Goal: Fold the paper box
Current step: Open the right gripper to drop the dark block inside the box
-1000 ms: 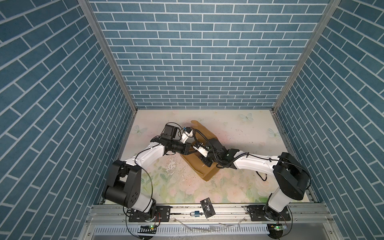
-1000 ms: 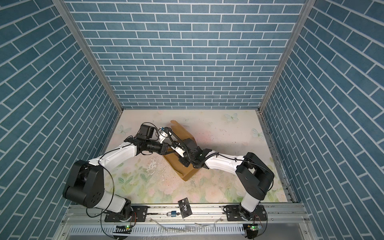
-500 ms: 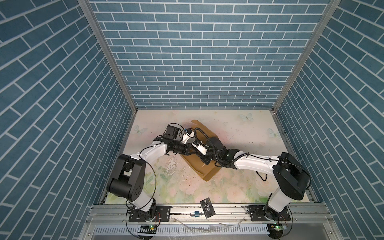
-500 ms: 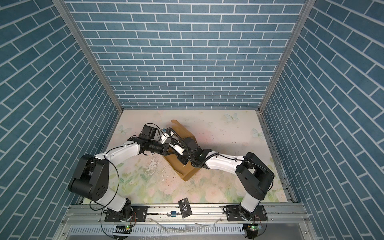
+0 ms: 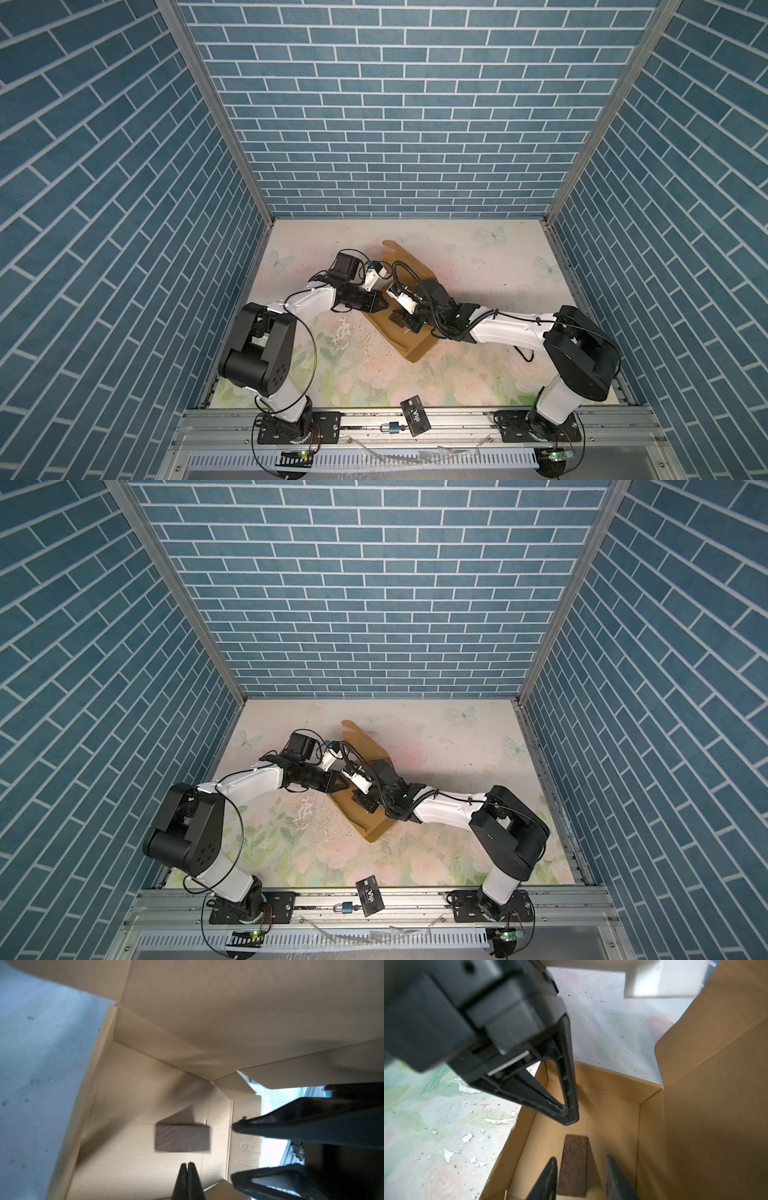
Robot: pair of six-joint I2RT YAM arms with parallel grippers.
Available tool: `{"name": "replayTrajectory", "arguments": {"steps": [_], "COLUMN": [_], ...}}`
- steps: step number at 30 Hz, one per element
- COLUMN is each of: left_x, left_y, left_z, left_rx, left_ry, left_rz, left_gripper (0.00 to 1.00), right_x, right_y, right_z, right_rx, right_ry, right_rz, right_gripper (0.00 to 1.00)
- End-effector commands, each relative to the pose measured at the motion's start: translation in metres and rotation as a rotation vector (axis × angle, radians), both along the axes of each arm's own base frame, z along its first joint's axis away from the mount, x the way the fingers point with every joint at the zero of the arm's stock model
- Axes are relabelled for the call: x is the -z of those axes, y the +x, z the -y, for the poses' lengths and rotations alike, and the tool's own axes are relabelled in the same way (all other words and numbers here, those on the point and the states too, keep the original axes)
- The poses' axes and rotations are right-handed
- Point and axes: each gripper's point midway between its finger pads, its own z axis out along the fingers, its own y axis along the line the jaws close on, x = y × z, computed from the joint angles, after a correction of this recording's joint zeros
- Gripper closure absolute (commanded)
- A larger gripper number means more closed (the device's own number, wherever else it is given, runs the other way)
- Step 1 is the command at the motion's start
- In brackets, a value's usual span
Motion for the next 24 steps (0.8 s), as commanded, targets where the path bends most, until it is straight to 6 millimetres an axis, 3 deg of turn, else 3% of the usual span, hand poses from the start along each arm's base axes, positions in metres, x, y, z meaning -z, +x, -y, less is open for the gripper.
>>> {"name": "replayTrajectory", "arguments": {"steps": [1, 4, 10, 12, 15, 18, 24], "left_x": [-0.013, -0.02, -0.032, -0.027, -0.028, -0.024, -0.016], "left_y": [0.005, 0.002, 0.007, 0.012, 0.021, 0.03, 0.049], "left_z": [0.001, 0.007, -0.001, -0.008, -0.017, -0.022, -0.041], "left_rx": [0.011, 0.029, 0.024, -0.002, -0.033, -0.06, -0.123], "left_ry": [-0.004, -0.047, 0.007, 0.057, 0.111, 0.143, 0.28], "left_rz": [0.036, 0.027, 0.109, 0.117, 0.136, 0.154, 0.185], "left_gripper": [1.0, 1.0, 1.0, 0.86, 0.79, 0.62, 0.5], "right_x": [-0.019, -0.014, -0.028, -0.026, -0.032, -0.034, -0.021], "right_y": [0.004, 0.007, -0.001, -0.004, -0.01, -0.018, -0.033], "right_z": [-0.002, -0.004, 0.007, 0.016, 0.029, 0.043, 0.079], "right_rx": [0.018, 0.022, 0.044, 0.065, 0.109, 0.154, 0.277], "right_ry": [0.075, 0.074, 0.095, 0.083, 0.081, 0.136, 0.187], "right_rz": [0.046, 0.049, 0.032, 0.017, -0.036, -0.061, -0.145], "right_gripper": [0.61, 0.58, 0.58, 0.58, 0.58, 0.58, 0.6]}}
